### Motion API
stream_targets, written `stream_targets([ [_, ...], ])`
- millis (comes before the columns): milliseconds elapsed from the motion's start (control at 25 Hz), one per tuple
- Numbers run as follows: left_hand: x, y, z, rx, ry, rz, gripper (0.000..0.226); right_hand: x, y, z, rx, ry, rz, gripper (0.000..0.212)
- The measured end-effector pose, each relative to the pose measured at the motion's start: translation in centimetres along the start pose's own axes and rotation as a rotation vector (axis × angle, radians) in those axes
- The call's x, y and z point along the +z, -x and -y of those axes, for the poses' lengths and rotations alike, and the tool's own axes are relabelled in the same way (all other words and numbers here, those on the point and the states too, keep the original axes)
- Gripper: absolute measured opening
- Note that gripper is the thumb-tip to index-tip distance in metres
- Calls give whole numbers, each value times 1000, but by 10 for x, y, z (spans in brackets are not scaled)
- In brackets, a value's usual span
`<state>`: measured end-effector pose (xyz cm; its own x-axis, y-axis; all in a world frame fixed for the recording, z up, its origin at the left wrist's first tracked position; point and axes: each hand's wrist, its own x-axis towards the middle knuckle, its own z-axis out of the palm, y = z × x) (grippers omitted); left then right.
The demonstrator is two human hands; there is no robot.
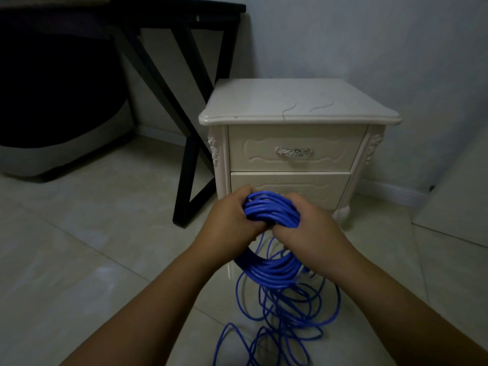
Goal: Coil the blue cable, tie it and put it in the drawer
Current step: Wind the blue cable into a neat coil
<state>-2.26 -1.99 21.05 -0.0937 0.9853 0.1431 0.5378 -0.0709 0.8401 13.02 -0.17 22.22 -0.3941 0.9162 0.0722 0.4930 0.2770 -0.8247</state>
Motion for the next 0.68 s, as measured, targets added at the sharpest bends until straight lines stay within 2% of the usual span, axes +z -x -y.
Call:
stream_targets([
  [120,4,-4,-1,-87,157,-119,20,-10,-1,1,57,-275,40,38],
  [240,2,-6,1,-209,317,-160,17,-20,-4,-8,197,-574,166,73],
  [440,4,-7,4,-333,506,-261,11,-27,-10,-19,280,-662,306,84],
  [480,5,-8,5,-361,540,-288,11,-28,-9,-19,256,-665,328,84],
  [560,11,-8,6,-423,601,-332,9,-23,-4,-15,196,-558,323,71],
  [600,15,-8,5,-451,626,-342,8,-16,-2,-14,183,-468,273,62],
  [680,23,-4,1,-483,657,-324,10,1,-3,-17,196,-390,55,43],
])
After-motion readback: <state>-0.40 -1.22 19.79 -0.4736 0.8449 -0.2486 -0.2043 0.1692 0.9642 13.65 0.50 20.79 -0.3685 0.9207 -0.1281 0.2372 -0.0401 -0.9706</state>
